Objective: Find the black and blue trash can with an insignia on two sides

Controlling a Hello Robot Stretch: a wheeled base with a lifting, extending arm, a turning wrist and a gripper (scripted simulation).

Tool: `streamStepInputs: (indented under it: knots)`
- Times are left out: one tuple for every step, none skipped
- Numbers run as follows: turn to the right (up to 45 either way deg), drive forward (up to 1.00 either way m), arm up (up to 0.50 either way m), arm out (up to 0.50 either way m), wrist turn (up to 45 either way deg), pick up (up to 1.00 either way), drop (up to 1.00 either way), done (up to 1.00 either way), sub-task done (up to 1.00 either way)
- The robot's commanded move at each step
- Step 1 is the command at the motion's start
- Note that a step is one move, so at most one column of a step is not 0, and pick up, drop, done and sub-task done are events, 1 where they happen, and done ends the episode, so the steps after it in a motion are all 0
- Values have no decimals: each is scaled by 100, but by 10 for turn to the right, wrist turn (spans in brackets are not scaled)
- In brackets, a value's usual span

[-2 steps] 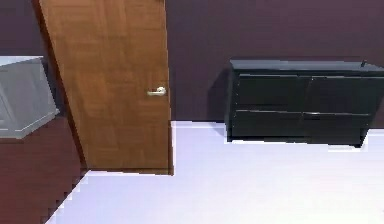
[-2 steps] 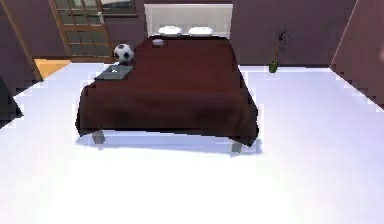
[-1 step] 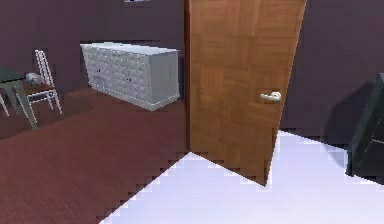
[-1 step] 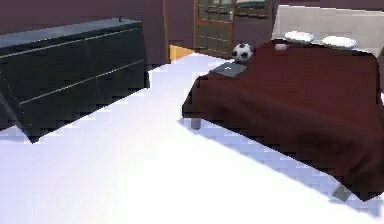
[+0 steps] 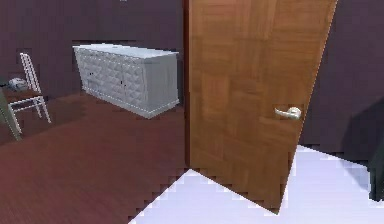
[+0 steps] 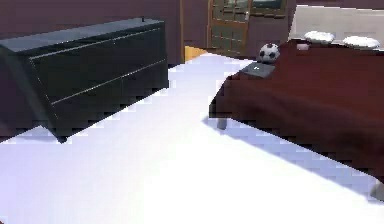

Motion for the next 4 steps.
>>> streamStepInputs:
  knots:
    - [-360, 0, 0, 0, 0, 0, 0, 0, 0]
    - [0, 100, 0, 0, 0, 0, 0, 0, 0]
    - [-90, 0, 0, 0, 0, 0, 0, 0, 0]
    - [0, 30, 0, 0, 0, 0, 0, 0, 0]
